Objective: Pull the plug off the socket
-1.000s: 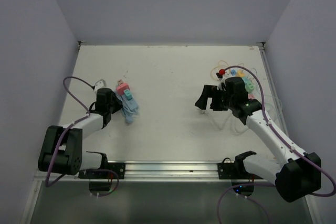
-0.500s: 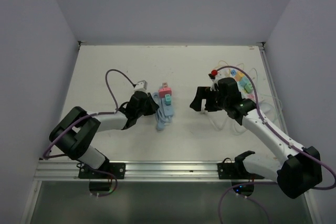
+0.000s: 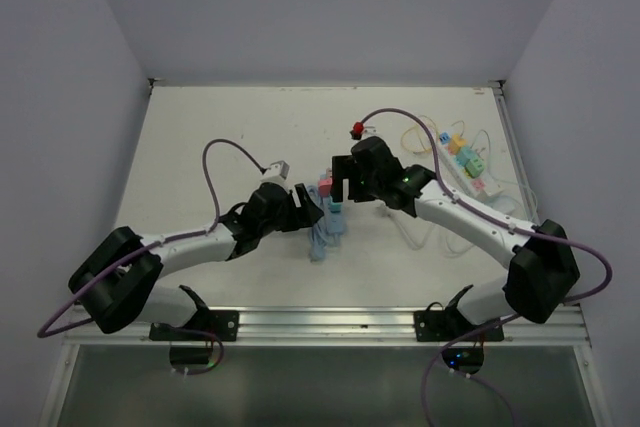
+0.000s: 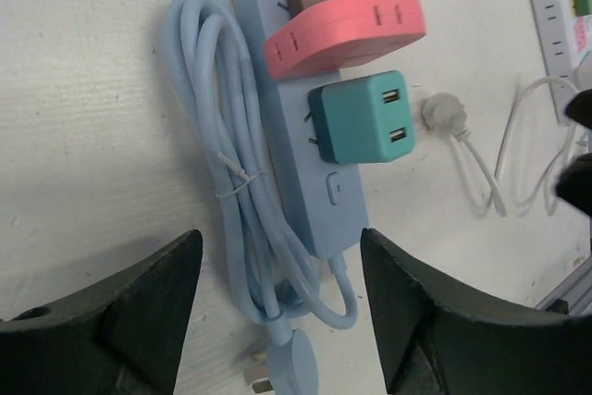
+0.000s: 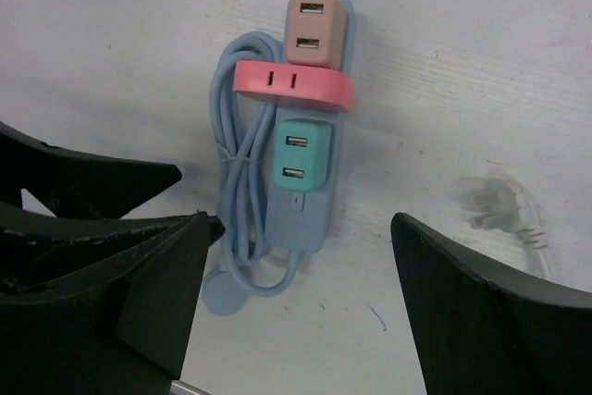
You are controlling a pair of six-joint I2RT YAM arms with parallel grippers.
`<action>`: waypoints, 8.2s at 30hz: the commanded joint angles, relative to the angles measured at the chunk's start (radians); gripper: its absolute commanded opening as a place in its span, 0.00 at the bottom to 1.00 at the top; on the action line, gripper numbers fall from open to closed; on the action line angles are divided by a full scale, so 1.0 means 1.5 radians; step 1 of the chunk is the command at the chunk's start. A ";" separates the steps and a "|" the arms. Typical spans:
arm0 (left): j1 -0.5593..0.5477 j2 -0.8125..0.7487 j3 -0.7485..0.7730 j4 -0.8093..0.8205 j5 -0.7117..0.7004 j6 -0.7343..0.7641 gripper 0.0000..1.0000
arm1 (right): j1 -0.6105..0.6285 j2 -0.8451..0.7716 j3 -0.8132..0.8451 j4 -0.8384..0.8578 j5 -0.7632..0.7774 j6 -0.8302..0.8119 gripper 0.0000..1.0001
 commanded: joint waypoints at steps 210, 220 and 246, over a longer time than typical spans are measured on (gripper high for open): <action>0.050 -0.041 0.100 -0.171 -0.135 0.145 0.00 | -0.102 0.105 -0.223 0.406 -0.368 0.220 0.02; 0.050 -0.126 0.038 -0.117 -0.066 0.158 0.00 | -0.096 0.151 -0.215 0.419 -0.330 0.223 0.61; 0.049 -0.193 0.026 -0.090 -0.006 0.193 0.00 | -0.083 0.095 -0.003 0.376 -0.361 0.212 0.99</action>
